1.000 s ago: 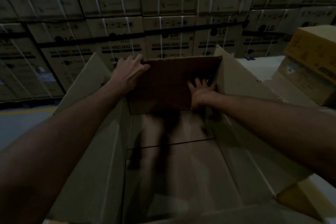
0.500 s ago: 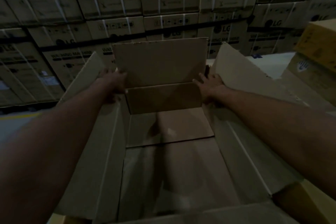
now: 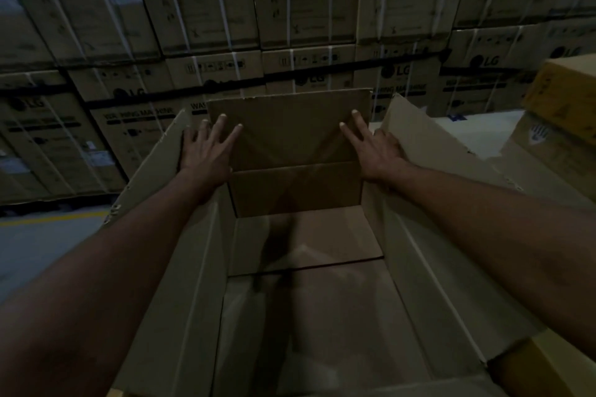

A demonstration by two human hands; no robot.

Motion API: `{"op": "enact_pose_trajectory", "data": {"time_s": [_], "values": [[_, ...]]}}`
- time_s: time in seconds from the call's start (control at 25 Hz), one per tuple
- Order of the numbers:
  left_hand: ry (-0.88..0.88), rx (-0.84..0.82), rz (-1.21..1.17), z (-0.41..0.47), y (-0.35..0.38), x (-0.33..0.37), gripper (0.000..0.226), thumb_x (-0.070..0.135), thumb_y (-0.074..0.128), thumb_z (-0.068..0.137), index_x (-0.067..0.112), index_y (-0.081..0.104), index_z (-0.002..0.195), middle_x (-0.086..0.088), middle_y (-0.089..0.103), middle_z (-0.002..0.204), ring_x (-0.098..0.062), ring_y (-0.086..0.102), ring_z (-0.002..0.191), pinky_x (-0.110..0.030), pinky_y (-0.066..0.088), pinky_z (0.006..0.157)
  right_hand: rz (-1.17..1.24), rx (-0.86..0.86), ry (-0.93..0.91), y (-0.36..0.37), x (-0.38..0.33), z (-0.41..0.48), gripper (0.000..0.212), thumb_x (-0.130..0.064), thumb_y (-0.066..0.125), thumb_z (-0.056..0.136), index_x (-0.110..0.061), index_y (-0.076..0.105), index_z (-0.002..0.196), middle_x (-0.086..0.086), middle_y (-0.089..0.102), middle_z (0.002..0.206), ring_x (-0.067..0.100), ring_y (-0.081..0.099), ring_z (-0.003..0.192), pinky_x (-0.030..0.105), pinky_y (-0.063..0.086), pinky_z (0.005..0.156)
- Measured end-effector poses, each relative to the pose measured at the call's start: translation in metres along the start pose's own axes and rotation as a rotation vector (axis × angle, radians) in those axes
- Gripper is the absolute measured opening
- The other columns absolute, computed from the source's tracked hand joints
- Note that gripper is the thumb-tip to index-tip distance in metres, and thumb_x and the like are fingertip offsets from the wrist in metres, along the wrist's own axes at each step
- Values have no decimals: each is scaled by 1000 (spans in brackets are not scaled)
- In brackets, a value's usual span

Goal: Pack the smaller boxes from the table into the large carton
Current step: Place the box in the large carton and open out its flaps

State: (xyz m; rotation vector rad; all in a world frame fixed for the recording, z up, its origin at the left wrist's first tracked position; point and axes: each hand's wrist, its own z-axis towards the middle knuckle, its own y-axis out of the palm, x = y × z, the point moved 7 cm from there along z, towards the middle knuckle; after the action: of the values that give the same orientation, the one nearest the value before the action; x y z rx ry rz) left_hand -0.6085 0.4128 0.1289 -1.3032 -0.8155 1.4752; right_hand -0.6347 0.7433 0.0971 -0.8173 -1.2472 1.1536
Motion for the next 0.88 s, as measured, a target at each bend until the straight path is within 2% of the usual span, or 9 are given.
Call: {"op": "enact_pose_trajectory", "data": {"time_s": [0.12,0.24,0.32,0.4,0.56,0.72,0.8,0.88], "values": [[-80,21,37,22,-10,-10,86,48,56,97,35,0,162,-13,-1,170,-38,4,155,-61,4,121,57,-19,9,-9,4,18,111,-37,73,89,-32,-11,162,6,-25,168,38,53,127,45,51,94],[-86,-93,116,38,3,-17,83,53,49,98,33,0,162,-14,32,162,-38,24,151,-63,0,121,70,-119,-4,-4,3,27,113,-29,74,88,-27,-11,163,6,-23,168,38,49,134,47,53,89],[-56,-160,161,38,18,-12,86,58,47,98,30,-2,162,-10,46,155,-34,40,144,-60,-4,121,68,-110,-3,0,2,26,115,-29,74,87,-25,-13,162,7,-24,168,36,50,134,44,52,86],[-34,-174,203,37,31,-7,90,57,50,98,27,-6,162,-8,45,156,-31,42,143,-55,-2,122,36,-65,6,5,-1,25,117,-30,76,86,-24,-12,162,9,-21,169,34,54,129,40,49,85],[52,-204,299,35,40,-11,98,56,58,94,27,-6,162,-12,43,156,-32,41,142,-49,18,119,-52,-52,1,16,-6,20,119,-32,78,84,-22,-11,163,14,-15,169,35,50,134,43,47,98],[182,-178,265,21,46,-15,88,58,48,97,30,-5,162,-8,32,163,-34,37,144,-48,28,115,-126,-113,-38,17,-6,3,106,-40,71,89,-26,-4,163,14,0,170,35,45,139,44,44,102],[230,-124,326,10,45,-10,81,57,42,99,30,-3,161,-9,31,162,-35,38,141,-48,30,114,-105,-149,-53,18,-8,-9,99,-47,71,88,-26,9,163,13,19,167,32,47,138,43,44,100],[216,-103,323,0,34,-1,75,54,42,100,30,6,161,-12,30,162,-35,37,142,-49,26,117,-34,-177,-42,14,-12,-22,78,-47,71,85,-23,37,151,11,44,150,29,53,129,43,45,100]]}}
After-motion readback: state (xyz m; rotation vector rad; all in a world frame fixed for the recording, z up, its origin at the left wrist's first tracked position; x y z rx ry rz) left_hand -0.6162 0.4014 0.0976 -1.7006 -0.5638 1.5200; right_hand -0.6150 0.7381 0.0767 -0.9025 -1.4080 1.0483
